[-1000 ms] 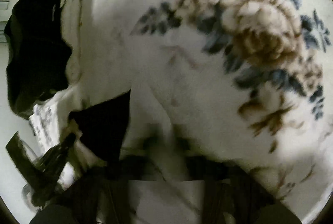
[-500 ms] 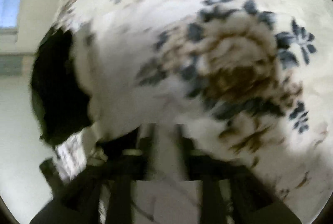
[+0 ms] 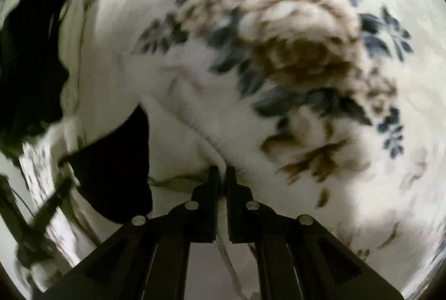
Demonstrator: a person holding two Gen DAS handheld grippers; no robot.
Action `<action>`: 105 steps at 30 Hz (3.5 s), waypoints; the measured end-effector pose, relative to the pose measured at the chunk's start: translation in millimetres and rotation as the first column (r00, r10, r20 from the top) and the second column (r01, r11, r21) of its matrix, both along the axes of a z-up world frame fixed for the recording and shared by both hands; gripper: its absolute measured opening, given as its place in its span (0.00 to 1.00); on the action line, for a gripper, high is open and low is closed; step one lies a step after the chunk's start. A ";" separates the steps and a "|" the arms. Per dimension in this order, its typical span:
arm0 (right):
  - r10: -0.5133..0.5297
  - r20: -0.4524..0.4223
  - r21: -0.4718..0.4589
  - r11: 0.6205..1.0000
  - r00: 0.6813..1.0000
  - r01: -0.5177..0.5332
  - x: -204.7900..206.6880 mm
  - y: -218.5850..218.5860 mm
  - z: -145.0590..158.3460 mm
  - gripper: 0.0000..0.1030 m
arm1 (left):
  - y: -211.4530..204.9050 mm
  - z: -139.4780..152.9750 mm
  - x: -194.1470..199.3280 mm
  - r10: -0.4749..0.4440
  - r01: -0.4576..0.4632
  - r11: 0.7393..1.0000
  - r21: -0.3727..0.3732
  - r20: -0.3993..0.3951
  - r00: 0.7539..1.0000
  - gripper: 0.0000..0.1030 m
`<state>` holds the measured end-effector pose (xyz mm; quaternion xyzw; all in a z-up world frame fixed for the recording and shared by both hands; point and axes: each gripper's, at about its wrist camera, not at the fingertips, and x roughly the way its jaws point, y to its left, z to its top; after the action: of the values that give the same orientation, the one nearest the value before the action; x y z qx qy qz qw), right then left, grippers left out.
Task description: Fold small clothes
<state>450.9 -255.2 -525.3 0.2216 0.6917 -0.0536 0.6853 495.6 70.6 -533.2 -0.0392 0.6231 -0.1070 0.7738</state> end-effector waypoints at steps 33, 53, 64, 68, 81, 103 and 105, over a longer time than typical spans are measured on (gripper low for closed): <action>-0.207 -0.377 0.380 0.855 0.903 0.355 -449.6 -11.2 -25.3 0.35 | 60.3 -3.7 -362.6 0.060 -0.116 0.988 -0.098 -0.447 0.893 0.07; -0.373 -0.005 0.468 0.819 0.928 0.332 -261.0 -36.9 78.4 0.12 | 68.1 69.7 -178.1 0.240 -0.285 0.922 -0.261 -0.189 0.952 0.15; -0.248 0.047 0.306 0.926 0.967 0.223 -260.8 -59.9 62.5 0.53 | 106.1 38.5 -195.8 0.297 -0.340 0.908 -0.243 -0.196 0.934 0.58; -0.151 0.045 0.259 0.956 0.988 0.134 -242.0 -41.8 39.6 0.53 | 90.6 21.9 -202.7 0.213 -0.252 0.950 -0.187 -0.206 0.955 0.55; -0.093 0.202 0.092 0.993 0.975 0.076 -241.0 -23.9 60.1 0.05 | 71.2 60.2 -192.7 0.161 -0.159 0.970 -0.186 -0.002 0.987 0.01; -0.192 0.157 0.142 0.975 0.969 0.170 -224.9 -42.8 37.2 0.02 | 70.7 31.5 -176.9 0.158 -0.168 0.966 -0.196 -0.066 0.985 0.01; -0.175 0.192 0.121 0.981 0.966 0.154 -221.8 -38.7 46.9 0.02 | 74.1 34.3 -177.1 0.166 -0.175 0.964 -0.201 -0.062 0.984 0.01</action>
<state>229.1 -294.0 -478.4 0.3183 0.5997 -0.0514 0.7324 318.5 144.7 -498.8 -0.1748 0.6200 -0.1032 0.7579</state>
